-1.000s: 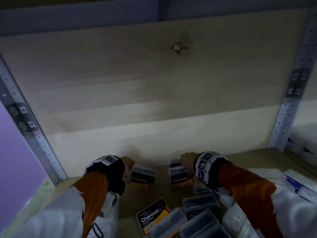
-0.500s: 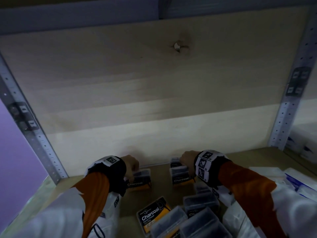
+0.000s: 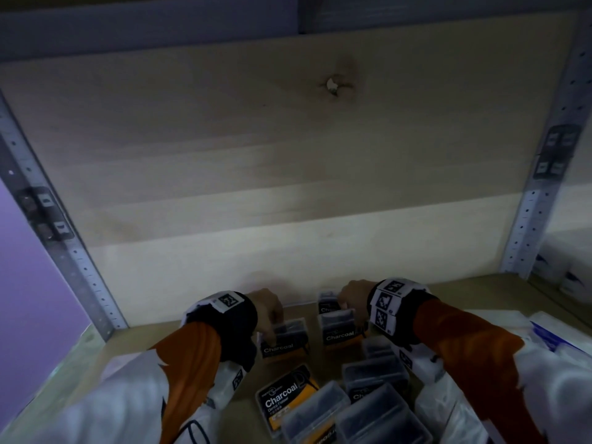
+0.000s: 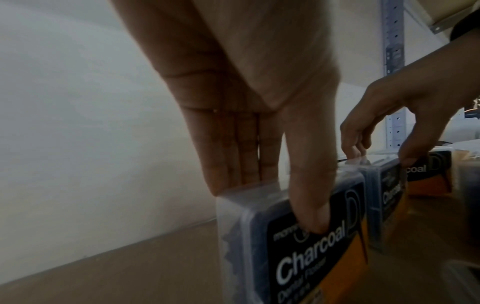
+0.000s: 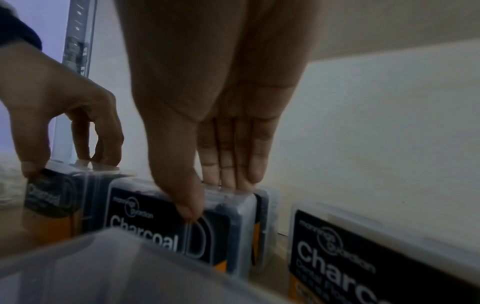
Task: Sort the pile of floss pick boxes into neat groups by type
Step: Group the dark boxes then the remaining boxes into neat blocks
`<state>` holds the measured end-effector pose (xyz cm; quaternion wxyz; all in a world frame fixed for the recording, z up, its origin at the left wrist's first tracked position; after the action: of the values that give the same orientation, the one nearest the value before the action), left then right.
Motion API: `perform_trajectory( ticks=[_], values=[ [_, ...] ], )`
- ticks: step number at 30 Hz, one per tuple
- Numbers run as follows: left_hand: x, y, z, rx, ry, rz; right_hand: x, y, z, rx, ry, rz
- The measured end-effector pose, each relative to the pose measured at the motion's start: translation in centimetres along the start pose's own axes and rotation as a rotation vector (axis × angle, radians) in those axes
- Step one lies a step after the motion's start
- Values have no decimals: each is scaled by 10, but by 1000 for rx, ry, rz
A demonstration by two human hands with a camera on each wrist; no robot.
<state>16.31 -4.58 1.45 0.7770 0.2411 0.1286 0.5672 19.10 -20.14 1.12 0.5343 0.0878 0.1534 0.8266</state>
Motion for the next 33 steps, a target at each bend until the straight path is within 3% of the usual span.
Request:
perform_trajectory(
  ticks=[3,6,13,20,27,33],
  values=[
    [-3,-1,0,-2,-7,-4,1,-4,-2,14,-11,-22],
    [-2,-1,-1,-3,20,9,10,-8,-9,122,15,-9],
    [-3,0,-1,0,25,12,17,-8,-6,91,147,31],
    [-6,0,0,6,-5,2,20,-7,-4,94,60,39],
    [-6,1,-3,22,7,1,22,-7,-8,145,158,106],
    [-6,9,1,-44,30,-59,18,6,3,114,166,176]
  ],
)
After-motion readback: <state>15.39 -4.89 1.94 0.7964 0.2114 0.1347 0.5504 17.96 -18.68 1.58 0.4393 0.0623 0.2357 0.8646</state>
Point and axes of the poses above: each hand's wrist, its own y-axis away from the middle knuckle, its own z-axis out of the back of the hand, x = y × z, the point moved 7 cm from there along -y, towards the middle knuckle, and after that the axes turned 2 degrees about x, right-handed, at the moved point
